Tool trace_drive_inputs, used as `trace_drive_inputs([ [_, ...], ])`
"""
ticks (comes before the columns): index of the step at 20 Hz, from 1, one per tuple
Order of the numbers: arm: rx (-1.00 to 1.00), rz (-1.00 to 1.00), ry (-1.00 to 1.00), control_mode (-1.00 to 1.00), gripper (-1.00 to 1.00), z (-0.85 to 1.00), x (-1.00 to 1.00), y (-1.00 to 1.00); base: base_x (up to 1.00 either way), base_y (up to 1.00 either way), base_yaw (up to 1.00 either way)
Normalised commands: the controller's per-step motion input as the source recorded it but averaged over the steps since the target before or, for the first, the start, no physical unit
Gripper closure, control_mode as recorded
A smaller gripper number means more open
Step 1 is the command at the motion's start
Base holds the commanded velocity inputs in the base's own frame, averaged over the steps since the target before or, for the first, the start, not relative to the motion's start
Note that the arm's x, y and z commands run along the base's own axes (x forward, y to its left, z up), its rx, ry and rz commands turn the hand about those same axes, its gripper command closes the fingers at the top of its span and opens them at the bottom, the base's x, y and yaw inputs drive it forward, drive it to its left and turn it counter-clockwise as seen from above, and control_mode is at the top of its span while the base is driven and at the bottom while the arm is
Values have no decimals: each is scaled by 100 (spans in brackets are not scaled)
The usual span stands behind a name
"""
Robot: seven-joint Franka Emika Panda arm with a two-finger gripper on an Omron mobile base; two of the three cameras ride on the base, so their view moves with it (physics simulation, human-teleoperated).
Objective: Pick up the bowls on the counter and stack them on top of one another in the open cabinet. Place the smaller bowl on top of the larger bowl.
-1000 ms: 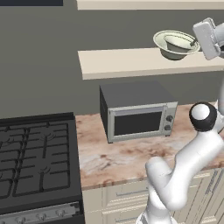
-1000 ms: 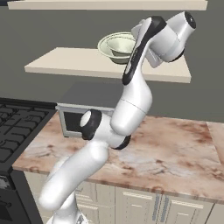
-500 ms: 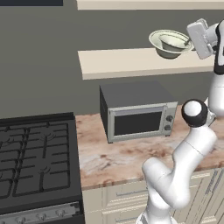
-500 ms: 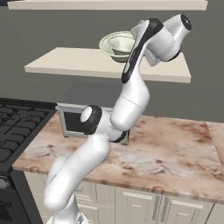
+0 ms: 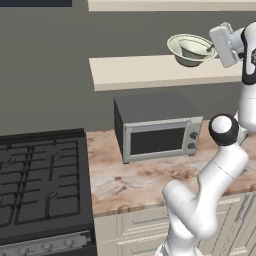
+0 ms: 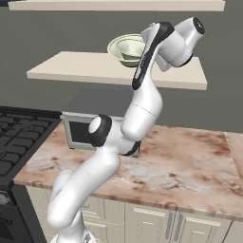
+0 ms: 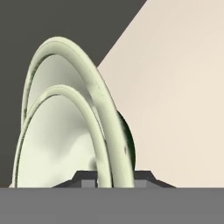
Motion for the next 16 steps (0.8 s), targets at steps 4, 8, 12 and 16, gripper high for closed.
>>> trace_drive_inputs([
  [4, 0, 2, 3, -100, -100, 1, 19, 10, 0, 0, 0],
  [8, 0, 3, 0, -100, -100, 10, 8, 0, 0, 0, 0],
  [12, 0, 4, 0, -100, -100, 9, 1, 0, 0, 0, 0],
  [16, 0, 3, 0, -100, -100, 7, 2, 0, 0, 0, 0],
])
